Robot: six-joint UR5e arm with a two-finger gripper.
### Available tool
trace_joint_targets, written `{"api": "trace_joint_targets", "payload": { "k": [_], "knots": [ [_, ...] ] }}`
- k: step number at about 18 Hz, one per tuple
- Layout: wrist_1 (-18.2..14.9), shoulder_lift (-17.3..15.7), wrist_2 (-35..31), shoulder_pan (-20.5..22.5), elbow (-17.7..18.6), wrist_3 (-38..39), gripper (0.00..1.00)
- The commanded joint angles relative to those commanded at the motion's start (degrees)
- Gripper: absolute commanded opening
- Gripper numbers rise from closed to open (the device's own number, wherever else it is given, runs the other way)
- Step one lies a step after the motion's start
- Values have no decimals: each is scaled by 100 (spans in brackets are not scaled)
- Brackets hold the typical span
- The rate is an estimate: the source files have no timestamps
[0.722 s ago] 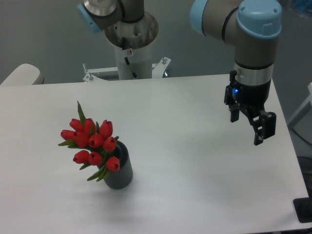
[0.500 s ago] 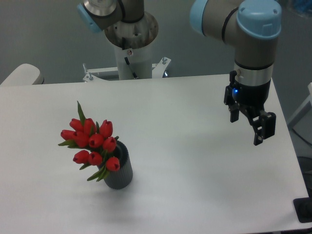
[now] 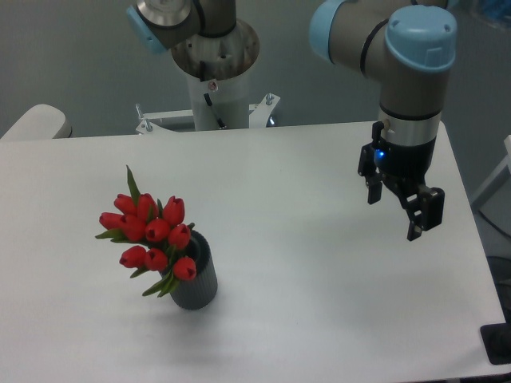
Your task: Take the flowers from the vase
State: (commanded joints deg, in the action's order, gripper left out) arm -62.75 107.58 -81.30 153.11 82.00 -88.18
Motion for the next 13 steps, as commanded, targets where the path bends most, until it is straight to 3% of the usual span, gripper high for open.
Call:
{"api": "trace_joint_targets", "payload": {
  "k": [5,10,13],
  "knots": [
    [17,-26,26,-88,263,1011,100],
    [26,-150,87,-105,615,1355,100],
    [44,-307,919,-53,957,1382,100]
  ]
}}
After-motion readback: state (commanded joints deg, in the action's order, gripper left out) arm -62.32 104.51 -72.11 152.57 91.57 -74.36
